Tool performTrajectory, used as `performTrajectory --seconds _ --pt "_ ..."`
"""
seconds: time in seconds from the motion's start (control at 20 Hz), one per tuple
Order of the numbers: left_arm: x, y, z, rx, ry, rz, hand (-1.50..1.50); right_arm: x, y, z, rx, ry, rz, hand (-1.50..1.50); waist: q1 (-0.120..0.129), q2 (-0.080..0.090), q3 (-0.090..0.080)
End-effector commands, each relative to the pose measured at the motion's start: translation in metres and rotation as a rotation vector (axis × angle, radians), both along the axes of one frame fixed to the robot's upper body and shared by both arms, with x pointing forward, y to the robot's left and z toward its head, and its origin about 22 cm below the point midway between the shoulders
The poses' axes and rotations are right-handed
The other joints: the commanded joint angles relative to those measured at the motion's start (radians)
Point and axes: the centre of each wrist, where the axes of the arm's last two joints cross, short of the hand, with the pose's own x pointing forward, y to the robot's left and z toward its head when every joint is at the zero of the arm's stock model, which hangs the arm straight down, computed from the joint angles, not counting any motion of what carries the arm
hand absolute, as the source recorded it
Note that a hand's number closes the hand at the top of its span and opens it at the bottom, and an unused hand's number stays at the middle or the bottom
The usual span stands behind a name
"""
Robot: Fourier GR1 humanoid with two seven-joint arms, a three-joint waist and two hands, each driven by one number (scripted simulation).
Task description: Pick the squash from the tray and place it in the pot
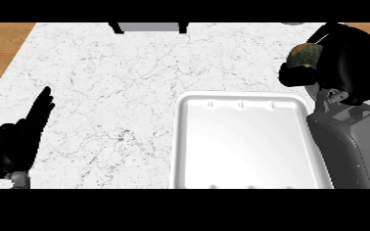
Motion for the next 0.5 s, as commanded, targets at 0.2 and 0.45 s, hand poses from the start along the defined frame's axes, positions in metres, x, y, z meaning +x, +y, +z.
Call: performTrajectory --seconds 0.2,0.45 --pt "0.0 0.001 0.001 -0.02 0.008 -0.015 0.0 -0.024 -0.052 0.034 0.089 -0.204 -0.07 1.5 0.0 0.002 0.001" --pt "-0.003 0.001 0.001 0.003 -0.003 0.001 0.0 -0.006 -0.106 0.041 0.105 -0.235 -0.111 1.5 0.007 0.004 0.001"
